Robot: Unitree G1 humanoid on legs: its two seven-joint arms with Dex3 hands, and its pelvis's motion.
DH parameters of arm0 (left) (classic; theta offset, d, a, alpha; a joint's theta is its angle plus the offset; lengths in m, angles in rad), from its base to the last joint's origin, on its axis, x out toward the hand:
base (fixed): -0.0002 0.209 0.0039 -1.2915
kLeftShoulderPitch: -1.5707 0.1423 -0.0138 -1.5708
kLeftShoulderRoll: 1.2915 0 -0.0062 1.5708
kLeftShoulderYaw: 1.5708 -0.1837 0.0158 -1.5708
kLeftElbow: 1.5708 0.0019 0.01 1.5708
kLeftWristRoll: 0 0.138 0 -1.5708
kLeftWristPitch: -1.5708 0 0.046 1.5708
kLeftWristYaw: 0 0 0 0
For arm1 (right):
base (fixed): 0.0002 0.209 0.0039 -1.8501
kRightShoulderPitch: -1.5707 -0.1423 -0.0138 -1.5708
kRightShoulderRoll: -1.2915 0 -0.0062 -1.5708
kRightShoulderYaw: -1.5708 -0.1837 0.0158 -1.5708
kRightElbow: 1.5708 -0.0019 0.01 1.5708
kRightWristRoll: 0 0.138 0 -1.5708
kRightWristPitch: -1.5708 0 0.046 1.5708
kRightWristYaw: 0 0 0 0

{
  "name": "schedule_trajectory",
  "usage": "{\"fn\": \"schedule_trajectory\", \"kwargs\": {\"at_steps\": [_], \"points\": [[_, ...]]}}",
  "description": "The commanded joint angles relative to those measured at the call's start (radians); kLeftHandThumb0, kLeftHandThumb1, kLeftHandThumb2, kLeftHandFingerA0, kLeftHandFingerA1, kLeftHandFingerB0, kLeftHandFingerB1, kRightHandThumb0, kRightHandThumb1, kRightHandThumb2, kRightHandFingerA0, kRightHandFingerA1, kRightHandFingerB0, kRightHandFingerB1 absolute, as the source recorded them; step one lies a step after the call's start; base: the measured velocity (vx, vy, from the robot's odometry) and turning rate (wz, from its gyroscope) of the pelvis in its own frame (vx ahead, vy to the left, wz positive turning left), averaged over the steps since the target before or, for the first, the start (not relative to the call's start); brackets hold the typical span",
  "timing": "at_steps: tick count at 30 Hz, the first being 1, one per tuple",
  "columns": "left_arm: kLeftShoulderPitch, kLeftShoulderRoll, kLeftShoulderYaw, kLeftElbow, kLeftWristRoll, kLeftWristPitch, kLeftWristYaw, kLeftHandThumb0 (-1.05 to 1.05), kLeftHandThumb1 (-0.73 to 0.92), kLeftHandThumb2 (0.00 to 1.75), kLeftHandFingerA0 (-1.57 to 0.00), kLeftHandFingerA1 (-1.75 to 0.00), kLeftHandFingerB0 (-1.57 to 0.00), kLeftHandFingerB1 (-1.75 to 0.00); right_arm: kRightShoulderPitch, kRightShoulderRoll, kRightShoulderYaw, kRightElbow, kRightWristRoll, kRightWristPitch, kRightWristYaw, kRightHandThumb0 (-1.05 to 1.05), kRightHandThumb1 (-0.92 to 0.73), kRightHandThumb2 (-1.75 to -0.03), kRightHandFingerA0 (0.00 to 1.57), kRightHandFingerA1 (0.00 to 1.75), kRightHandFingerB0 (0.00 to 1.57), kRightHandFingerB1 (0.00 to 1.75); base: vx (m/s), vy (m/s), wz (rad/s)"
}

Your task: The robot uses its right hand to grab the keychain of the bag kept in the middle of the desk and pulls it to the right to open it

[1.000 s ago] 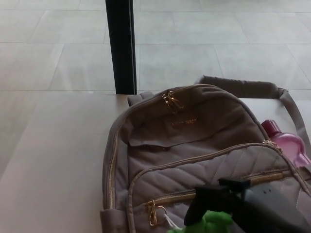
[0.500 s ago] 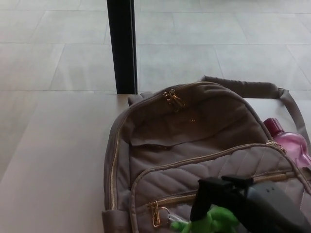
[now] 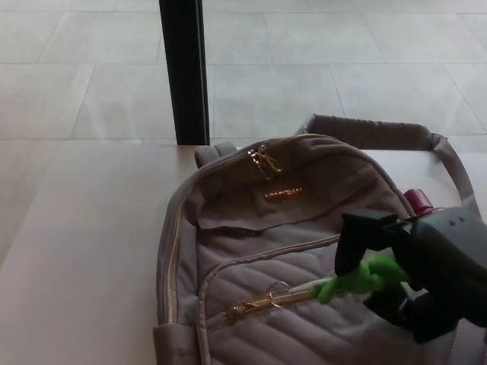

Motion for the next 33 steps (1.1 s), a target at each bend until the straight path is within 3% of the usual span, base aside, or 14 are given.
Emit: {"fn": "schedule_trajectory", "kwargs": {"at_steps": [1,6,15,19,21,24,25,27,28,29,33], "points": [[0.006,0.023,-0.006,-0.003,0.015,-0.014,-0.002,-0.65,0.58,0.59,-0.54,-0.59,-0.72,-0.45,-0.031,-0.039,-0.009,-0.013,0.048,-0.001,0.095,-0.32,-0.41,-1.39,1.07,1.75,0.77,1.75,0.0,0.0,0.0],[0.013,0.024,-0.003,-0.005,0.011,-0.024,-0.007,-0.64,0.57,0.58,-0.54,-0.56,-0.72,-0.46,-0.025,-0.051,-0.019,-0.011,0.058,-0.009,0.109,-0.32,-0.41,-1.4,1.07,1.75,0.81,1.69,0.0,0.0,0.0],[0.02,0.024,-0.005,-0.004,0.011,-0.029,-0.015,-0.66,0.58,0.58,-0.49,-0.64,-0.7,-0.46,0.042,-0.13,-0.097,0.03,0.062,-0.076,0.105,-0.26,-0.51,-1.24,0.99,1.75,0.73,1.69,0.0,0.0,0.0],[0.022,0.022,0.004,-0.003,0.0,-0.023,-0.028,-0.65,0.57,0.58,-0.49,-0.58,-0.71,-0.45,0.071,-0.172,-0.152,0.073,0.074,-0.12,0.09,-0.26,-0.48,-1.28,0.99,1.75,0.73,1.71,0.0,0.0,0.0],[0.025,0.017,0.012,-0.002,-0.007,-0.03,-0.027,-0.67,0.56,0.58,-0.57,-0.6,-0.73,-0.45,0.091,-0.196,-0.191,0.109,0.079,-0.152,0.075,-0.26,-0.46,-1.31,1.0,1.75,0.75,1.69,0.0,0.0,0.0],[0.028,0.021,0.006,-0.001,0.004,-0.035,-0.03,-0.69,0.57,0.58,-0.52,-0.57,-0.71,-0.45,0.107,-0.214,-0.229,0.142,0.095,-0.184,0.068,-0.24,-0.5,-1.24,0.95,1.75,0.76,1.62,0.0,0.0,0.0],[0.027,0.022,0.005,-0.001,0.005,-0.029,-0.028,-0.65,0.57,0.58,-0.52,-0.54,-0.71,-0.45,0.112,-0.219,-0.242,0.154,0.094,-0.194,0.061,-0.31,-0.49,-1.17,1.21,1.43,0.98,1.29,0.0,0.0,0.0],[0.028,0.021,0.004,-0.005,0.005,-0.021,-0.031,-0.63,0.58,0.58,-0.53,-0.53,-0.7,-0.45,0.119,-0.228,-0.273,0.179,0.103,-0.203,0.054,-0.32,-0.49,-1.17,1.2,1.42,0.97,1.28,0.0,0.0,0.0],[0.023,0.021,0.002,0.002,0.008,-0.01,-0.033,-0.63,0.58,0.58,-0.53,-0.51,-0.69,-0.44,0.121,-0.233,-0.284,0.187,0.092,-0.205,0.047,-0.32,-0.49,-1.18,1.19,1.41,0.95,1.28,0.0,0.0,0.0],[0.021,0.017,0.005,0.007,0.004,0.0,-0.029,-0.63,0.57,0.58,-0.53,-0.51,-0.7,-0.44,0.12,-0.233,-0.292,0.196,0.1,-0.212,0.044,-0.21,-0.46,-1.2,0.92,1.75,0.64,1.73,0.0,0.0,0.0],[0.03,0.015,0.01,0.002,-0.002,-0.011,-0.036,-0.63,0.57,0.58,-0.48,-0.55,-0.7,-0.44,0.111,-0.235,-0.316,0.223,0.095,-0.225,0.033,-0.22,-0.47,-1.14,0.9,1.75,0.62,1.69,0.0,0.0,0.0]]}}
